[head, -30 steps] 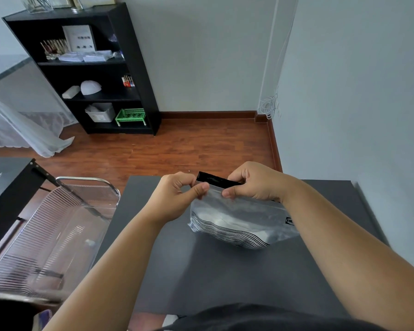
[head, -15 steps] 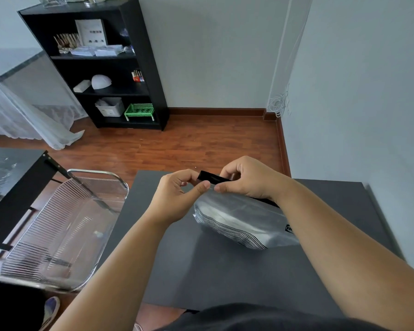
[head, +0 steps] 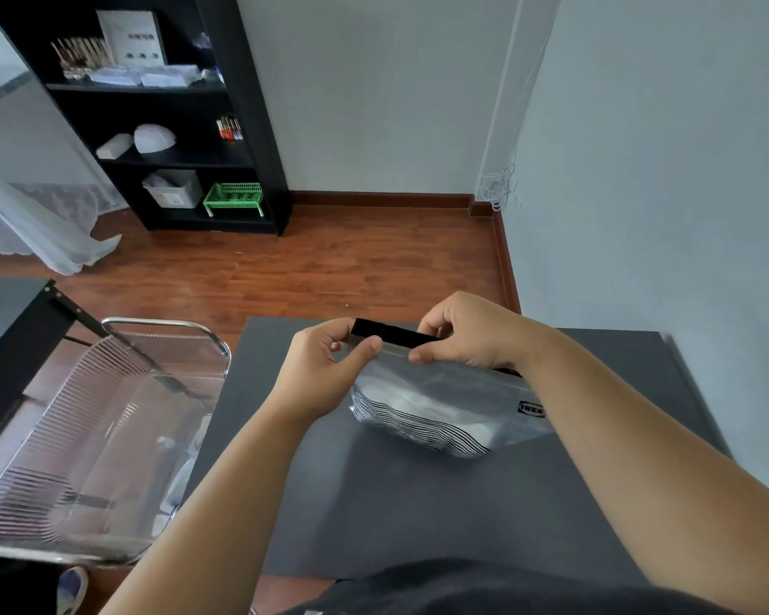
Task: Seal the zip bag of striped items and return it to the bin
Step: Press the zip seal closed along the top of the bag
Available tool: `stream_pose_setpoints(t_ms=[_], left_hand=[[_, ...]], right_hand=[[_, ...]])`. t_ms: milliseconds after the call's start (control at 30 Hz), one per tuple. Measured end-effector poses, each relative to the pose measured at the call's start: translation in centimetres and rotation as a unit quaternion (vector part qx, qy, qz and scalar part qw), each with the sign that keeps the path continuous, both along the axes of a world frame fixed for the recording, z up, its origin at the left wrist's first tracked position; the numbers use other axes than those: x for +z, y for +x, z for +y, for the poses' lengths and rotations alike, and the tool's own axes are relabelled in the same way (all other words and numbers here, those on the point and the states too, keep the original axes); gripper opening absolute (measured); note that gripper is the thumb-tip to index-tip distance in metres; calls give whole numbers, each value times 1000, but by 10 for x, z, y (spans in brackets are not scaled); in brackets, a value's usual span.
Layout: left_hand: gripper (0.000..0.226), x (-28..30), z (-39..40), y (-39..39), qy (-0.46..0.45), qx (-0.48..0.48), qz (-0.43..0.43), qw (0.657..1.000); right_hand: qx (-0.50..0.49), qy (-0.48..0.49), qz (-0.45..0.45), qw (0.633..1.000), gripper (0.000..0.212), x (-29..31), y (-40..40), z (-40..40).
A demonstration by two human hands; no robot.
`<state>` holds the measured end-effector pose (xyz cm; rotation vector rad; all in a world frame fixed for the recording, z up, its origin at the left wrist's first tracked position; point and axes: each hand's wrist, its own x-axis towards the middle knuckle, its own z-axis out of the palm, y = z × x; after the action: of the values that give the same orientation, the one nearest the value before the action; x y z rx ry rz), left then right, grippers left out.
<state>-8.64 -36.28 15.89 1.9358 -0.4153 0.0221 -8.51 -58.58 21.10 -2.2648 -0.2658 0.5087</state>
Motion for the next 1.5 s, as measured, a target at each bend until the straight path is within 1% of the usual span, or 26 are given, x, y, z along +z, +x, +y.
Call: stream_pose_setpoints(t_ms=[100,233,333,433,500,600,633,700,800,833,900,1000,1067,1133,1200,1267,1333,1400,1500], left_hand=[[3,-4,6,1,-32,-16,54,998],[5,-8,9,1,-19,-54,84,995],[6,-9,12,1,-12,-48,66,997],[12,-11,18,0,-26,-37,38,998],[12,-12,21,0,-30,-45,43,998],[6,-10,26,-1,-40,-88,100,990],[7,-7,28,0,-34,-102,113,988],[9,2,29,6,8,-120,105,987],[9,17,26,13,99,-142,33,984],[10,22,25,15,117,-142,14,983],[10,29,25,18,133,-132,-6,982],[11,32,32,23,140,-110,-5,984],[10,34,35,25,151,-115,14,982],[10,39,33,27,196,-149,27,969],[13,47,25,30,260,-184,26,947],[20,55,12,32,326,-212,2,921],[21,58,-2,31,373,-222,-37,900],[19,59,-8,33,388,-220,-62,893],[18,60,-4,39,373,-226,-65,898]], right_hand=[[-9,-15,-8,1000,14,1,-3,-2],[-24,-9,-23,999,15,0,-10,1],[-37,-4,-8,999,15,-1,-15,3],[-31,-17,23,999,21,-3,-20,0],[-32,-31,22,999,24,-3,-24,0],[-29,-45,6,999,22,-4,-28,3],[-26,-47,6,999,22,-4,-29,5],[-20,-52,10,998,21,-5,-29,8],[-21,-60,-11,998,26,-9,-27,13],[-25,-61,-16,998,28,-9,-27,13],[-38,-64,-10,997,29,-7,-27,8],[-56,-78,-5,995,16,-5,-29,-8],[-59,-76,-18,995,20,-5,-32,-13],[-47,-87,-35,995,25,-6,-34,-13],[-45,-89,-42,994,24,-7,-34,-11],[-49,-94,-43,993,20,-6,-32,-10],[-50,-109,-40,992,20,-5,-31,-11],[-50,-119,-19,991,21,-3,-31,-16],[-68,-120,6,990,19,-2,-34,-29]])
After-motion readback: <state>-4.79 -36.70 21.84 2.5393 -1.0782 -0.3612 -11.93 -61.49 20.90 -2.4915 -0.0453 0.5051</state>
